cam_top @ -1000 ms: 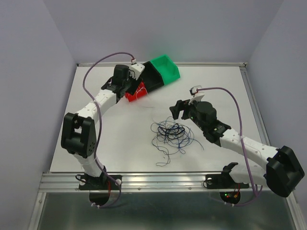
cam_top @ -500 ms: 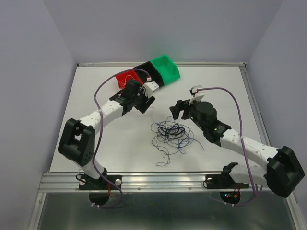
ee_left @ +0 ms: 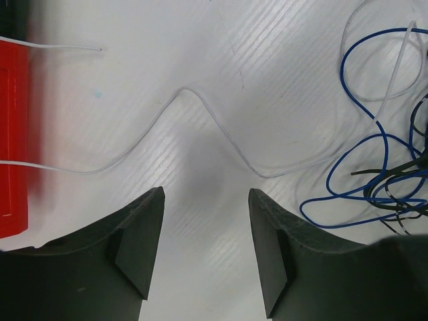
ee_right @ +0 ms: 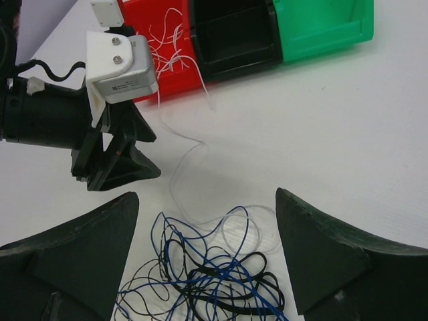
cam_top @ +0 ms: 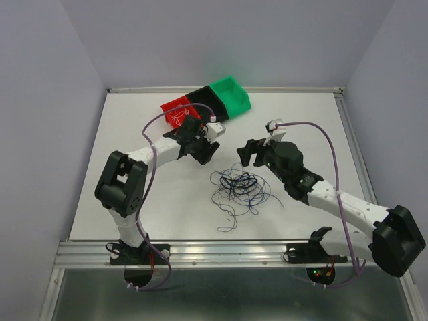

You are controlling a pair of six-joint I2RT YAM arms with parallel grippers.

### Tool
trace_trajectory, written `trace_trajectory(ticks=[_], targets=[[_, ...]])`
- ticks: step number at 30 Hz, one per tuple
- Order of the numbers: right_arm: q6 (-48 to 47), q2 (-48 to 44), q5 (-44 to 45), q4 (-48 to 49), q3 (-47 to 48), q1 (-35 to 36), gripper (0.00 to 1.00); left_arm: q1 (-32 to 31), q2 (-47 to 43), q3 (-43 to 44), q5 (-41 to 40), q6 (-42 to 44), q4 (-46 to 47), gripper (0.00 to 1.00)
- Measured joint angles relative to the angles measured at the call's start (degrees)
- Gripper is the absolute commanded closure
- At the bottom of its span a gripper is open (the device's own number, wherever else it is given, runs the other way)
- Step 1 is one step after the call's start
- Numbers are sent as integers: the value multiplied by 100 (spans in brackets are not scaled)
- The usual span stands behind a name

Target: Untangle the cables

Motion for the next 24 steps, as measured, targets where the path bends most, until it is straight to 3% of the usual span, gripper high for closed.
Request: trace_trajectory(ticks=[6, 9, 12, 13, 15, 16, 24], targets=[[0, 0, 0, 0, 0, 0, 12, -2, 264, 179, 251, -70, 13, 37], [0, 0, 0, 0, 0, 0, 12, -31, 393, 219, 299, -125, 11, 42], [0, 0, 0, 0, 0, 0, 12, -79, 581, 343, 306, -186, 15, 56], [0, 0, 0, 0, 0, 0, 12, -103, 671, 402, 306, -190, 33, 71], [0, 0, 0, 0, 0, 0, 12, -138, 772, 457, 306, -192, 48, 85], [0, 0, -2, 0, 0, 0, 12, -153, 820, 476, 308, -214, 44, 100], [-2, 2, -2, -2, 0, 0, 12, -138, 623, 428, 330, -188, 55, 100]])
